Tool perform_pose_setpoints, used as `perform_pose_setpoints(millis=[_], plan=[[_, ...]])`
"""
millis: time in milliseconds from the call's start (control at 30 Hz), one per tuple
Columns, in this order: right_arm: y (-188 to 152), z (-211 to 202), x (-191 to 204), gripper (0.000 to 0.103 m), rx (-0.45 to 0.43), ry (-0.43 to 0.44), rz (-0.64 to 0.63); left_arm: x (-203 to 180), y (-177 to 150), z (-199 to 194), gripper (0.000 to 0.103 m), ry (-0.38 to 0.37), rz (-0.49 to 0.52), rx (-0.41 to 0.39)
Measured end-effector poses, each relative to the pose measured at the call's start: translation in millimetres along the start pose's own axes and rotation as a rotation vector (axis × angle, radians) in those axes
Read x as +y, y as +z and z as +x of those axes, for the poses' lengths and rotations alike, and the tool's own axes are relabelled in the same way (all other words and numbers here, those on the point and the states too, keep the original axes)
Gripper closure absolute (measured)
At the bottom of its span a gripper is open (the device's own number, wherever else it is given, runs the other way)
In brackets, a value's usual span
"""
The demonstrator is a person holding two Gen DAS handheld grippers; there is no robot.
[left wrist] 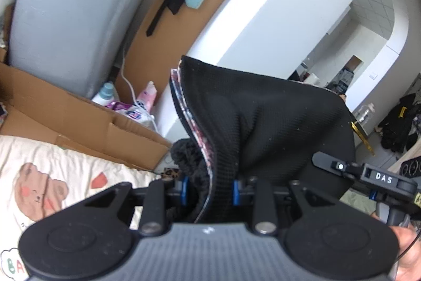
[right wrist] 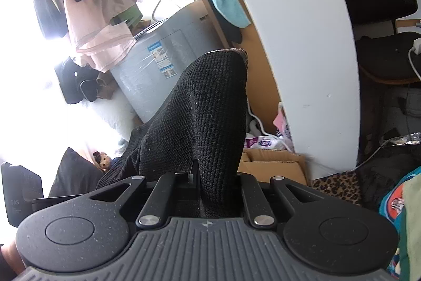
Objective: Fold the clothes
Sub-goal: 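Lift the folded shorts with both grippers and carry them toward the clothes pile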
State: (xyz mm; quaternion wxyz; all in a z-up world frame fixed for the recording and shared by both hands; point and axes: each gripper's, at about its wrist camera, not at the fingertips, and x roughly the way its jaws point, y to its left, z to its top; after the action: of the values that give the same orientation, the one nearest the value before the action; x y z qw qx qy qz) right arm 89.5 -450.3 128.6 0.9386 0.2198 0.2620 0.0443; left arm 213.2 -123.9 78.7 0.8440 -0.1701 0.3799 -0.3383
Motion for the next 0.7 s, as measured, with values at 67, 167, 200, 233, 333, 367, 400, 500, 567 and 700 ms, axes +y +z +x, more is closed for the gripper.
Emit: perform_pose_setpoints(millis=[67,167,200,233,333,367,400,500,567,700], plan=[[0,-2,-11,0.094,0.000,-0.012,0.002,-3,-3,13,0.071,-0.015,0.002,0.009],[-2,-4,-31,0.094,0.003,-0.034,0.011,-9,-9,33,0.071,-0.036,0.009,0.026],[-5,-7,-39,0.094,0.004,-0.043,0.017,-9,-11,42,0.071,-0.047,0.006,0.031],[-7,-9,-47,0.094,0.004,-0.050,0.023,-11,-14,50,0.071,-0.058,0.005,0.038],[-14,-13,-74,0.094,0.004,-0.071,0.037,-16,-23,76,0.071,-0.089,0.014,0.057],[-16,-14,-84,0.094,0.006,-0.081,0.043,-19,-28,83,0.071,-0.101,0.011,0.065],[-17,-15,-93,0.094,0.007,-0.092,0.048,-23,-32,90,0.071,-0.110,0.007,0.072],[-22,-15,-120,0.094,0.016,-0.116,0.064,-33,-45,109,0.071,-0.125,0.023,0.081],[-26,-13,-136,0.094,0.024,-0.129,0.067,-35,-54,125,0.071,-0.132,0.025,0.089],[-36,-4,-165,0.094,0.039,-0.157,0.065,-32,-67,155,0.071,-0.151,0.029,0.110]])
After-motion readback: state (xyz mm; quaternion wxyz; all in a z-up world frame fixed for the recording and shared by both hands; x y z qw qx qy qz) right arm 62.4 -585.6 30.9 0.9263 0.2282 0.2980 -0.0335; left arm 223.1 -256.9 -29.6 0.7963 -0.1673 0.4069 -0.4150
